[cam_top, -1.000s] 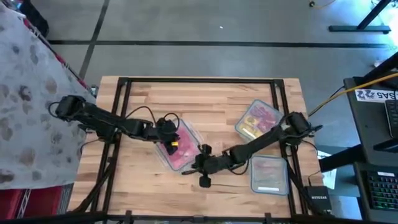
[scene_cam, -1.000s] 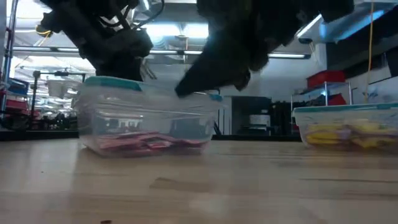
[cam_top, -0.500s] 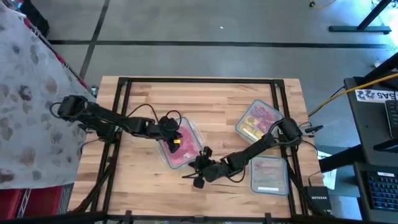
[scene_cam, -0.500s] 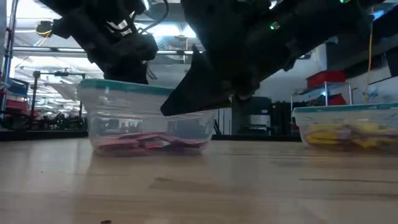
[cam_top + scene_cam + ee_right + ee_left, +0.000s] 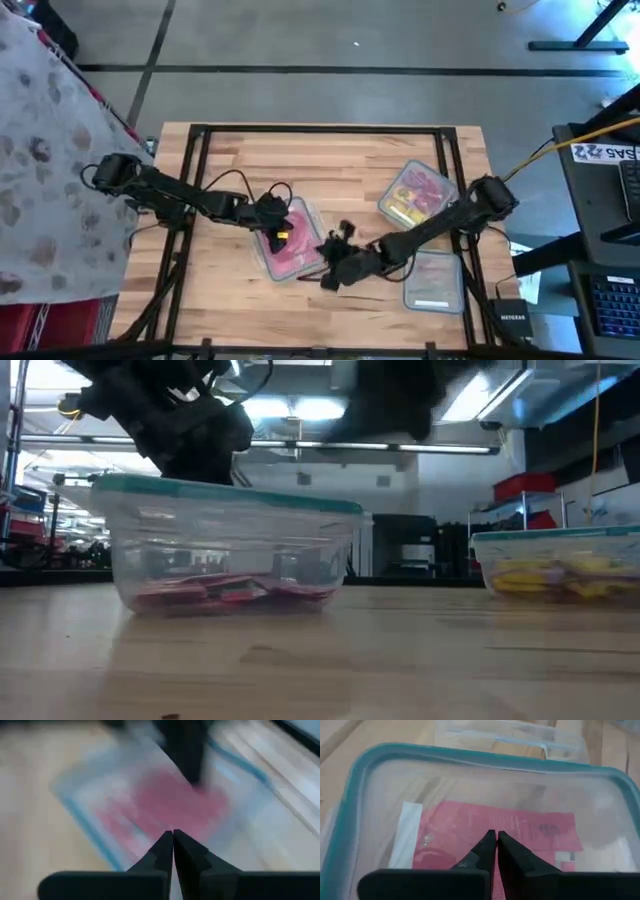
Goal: Sort candy
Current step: Close the left transparent bin
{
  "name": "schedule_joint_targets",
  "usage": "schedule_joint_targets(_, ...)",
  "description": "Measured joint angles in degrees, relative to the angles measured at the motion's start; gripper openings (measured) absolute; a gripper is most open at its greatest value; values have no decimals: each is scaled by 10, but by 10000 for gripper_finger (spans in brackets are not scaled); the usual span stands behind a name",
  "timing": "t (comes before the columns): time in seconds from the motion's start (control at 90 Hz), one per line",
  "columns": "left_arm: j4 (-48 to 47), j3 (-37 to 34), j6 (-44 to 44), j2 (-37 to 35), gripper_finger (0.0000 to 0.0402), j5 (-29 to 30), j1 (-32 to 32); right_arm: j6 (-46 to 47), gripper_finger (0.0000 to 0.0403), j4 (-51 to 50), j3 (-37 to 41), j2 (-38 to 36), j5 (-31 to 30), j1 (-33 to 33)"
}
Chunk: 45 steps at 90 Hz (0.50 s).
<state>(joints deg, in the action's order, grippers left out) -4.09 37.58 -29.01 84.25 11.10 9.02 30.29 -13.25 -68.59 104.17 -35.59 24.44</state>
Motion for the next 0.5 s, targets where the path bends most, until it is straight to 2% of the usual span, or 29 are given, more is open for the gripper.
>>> schedule_joint_targets(0.111, 0, 0, 2, 0, 1, 3, 0, 99, 0, -104, -1, -17, 1, -22)
schedule_joint_targets(0.211, 3, 0, 8, 0, 1, 6, 0, 148, 0, -118, -2, 1, 66, -38)
schedule_joint_targets(0.333, 18, -3, 20, 0, 1, 13, -1, 144, 0, -31, 1, 40, 113, -36)
schedule_joint_targets(0.433, 33, -4, 22, 2, 1, 15, -4, 122, 0, 102, -2, 70, 174, -34)
schedule_joint_targets(0.5, 36, -3, 24, 3, 1, 19, -4, 98, 0, 134, -1, 77, 192, -30)
